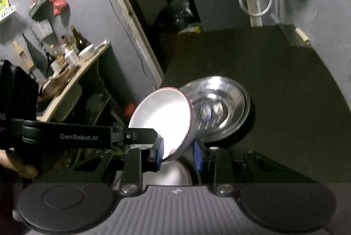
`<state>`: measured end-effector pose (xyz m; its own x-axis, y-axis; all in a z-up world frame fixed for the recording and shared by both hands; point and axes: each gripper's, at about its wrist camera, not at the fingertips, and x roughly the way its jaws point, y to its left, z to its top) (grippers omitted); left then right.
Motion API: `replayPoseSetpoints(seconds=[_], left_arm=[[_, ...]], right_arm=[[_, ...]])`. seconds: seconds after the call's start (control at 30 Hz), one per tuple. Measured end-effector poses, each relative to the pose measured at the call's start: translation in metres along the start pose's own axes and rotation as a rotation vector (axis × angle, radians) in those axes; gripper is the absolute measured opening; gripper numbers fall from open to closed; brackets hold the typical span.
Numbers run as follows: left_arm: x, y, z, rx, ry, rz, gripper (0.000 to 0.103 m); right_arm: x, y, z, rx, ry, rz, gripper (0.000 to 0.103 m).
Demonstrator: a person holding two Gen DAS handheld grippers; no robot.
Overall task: Organize plates and bowls
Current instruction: 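Lift the second white bowl and carry it over the nested bowls, then lower the second white bowl into the first white bowl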
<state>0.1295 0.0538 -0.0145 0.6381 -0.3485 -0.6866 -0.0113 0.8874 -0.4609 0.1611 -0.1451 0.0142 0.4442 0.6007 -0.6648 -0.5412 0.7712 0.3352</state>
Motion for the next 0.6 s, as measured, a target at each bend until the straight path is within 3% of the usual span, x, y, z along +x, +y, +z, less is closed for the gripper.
replayPoseSetpoints(seconds=[0.6], left_arm=[[0.011,0.005,-0.029,-0.044,0.119,0.031,0.015]], right_arm=[[0.018,0.001,-0.026,-0.016,0.200,0.022,0.035]])
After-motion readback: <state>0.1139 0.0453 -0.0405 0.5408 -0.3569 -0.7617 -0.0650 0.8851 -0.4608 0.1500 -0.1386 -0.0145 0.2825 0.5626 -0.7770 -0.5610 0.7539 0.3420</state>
